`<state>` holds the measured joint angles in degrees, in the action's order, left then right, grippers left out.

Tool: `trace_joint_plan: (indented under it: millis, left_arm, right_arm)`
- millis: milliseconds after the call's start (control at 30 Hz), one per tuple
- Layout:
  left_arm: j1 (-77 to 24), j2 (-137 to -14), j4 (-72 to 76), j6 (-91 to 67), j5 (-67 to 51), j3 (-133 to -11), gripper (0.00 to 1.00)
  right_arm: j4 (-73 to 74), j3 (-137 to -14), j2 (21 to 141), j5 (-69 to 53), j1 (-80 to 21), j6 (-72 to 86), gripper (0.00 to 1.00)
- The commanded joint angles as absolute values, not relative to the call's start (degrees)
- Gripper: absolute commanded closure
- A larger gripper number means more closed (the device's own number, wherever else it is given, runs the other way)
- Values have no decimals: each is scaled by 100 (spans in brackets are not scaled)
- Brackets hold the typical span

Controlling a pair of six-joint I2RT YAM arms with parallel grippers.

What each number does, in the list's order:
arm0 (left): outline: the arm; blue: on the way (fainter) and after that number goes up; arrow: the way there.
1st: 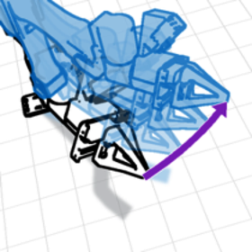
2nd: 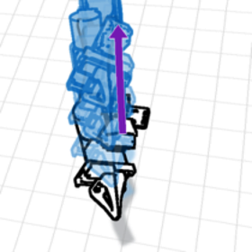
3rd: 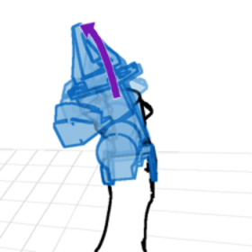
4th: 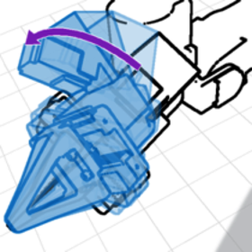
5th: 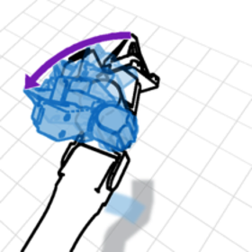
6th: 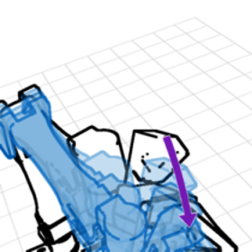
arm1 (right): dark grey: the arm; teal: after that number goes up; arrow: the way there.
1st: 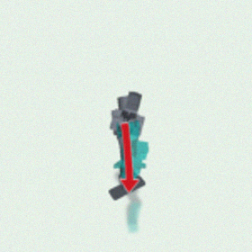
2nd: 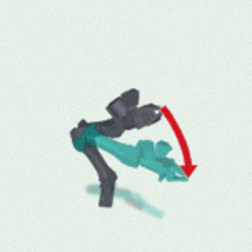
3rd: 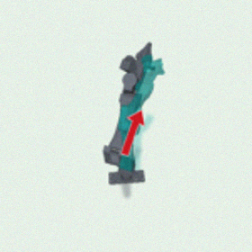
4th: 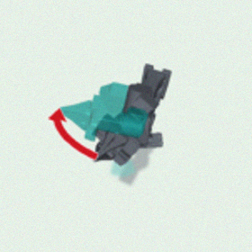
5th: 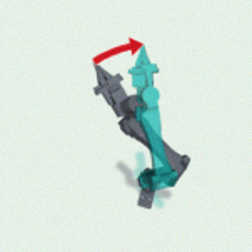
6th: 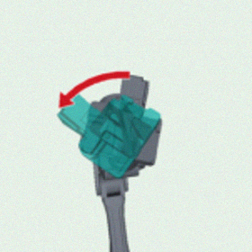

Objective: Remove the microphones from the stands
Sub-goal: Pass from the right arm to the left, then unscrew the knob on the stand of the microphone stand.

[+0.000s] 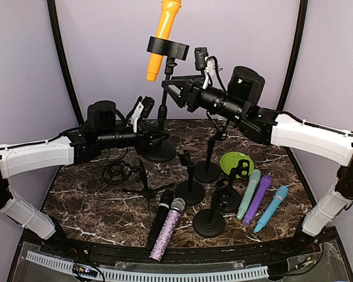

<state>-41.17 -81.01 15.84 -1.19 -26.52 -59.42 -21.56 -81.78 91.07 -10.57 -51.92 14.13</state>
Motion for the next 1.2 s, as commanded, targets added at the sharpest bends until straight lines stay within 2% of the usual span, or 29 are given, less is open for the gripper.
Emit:
trace_joint_plan:
  millis: [0, 167, 300, 467, 700, 833, 933, 1167]
  left_arm:
    - [-4132, -7429, 2394, -518, -2804, -5910, 100]
    - [-4134, -7093, 2388, -597, -2753, -5845, 100]
    - [-4133, -6956, 2366, -531, -2572, -5670, 100]
    - [-4133, -7000, 2305, -518, -2228, -5517, 100]
    - [-4134, -7083, 2344, -522, -2181, -5443, 100]
    - [-4135, -7088, 2424, -551, -2244, -5395, 100]
    - [-4139, -7121, 2421, -560, -2304, -5410, 100]
    - [-4135, -7141, 2427, -569, -2378, -5408, 100]
  right_arm:
    - [-2484, -7876, 8655, -887, -5229, 1391, 42]
    - [-2283, -7479, 8443, -1065, -5230, 1411, 28]
    - [-2249, -7439, 8510, -1343, -5258, 1655, 25]
    - [-2340, -7581, 8815, -1206, -5535, 1785, 33]
    - [-2277, -7769, 9144, -734, -5850, 1710, 37]
    - [-2277, -7841, 9281, -356, -5893, 1805, 50]
    - [-2299, -7923, 9353, -315, -5902, 1792, 56]
    - [-2302, -8213, 9579, -419, -5918, 1767, 58]
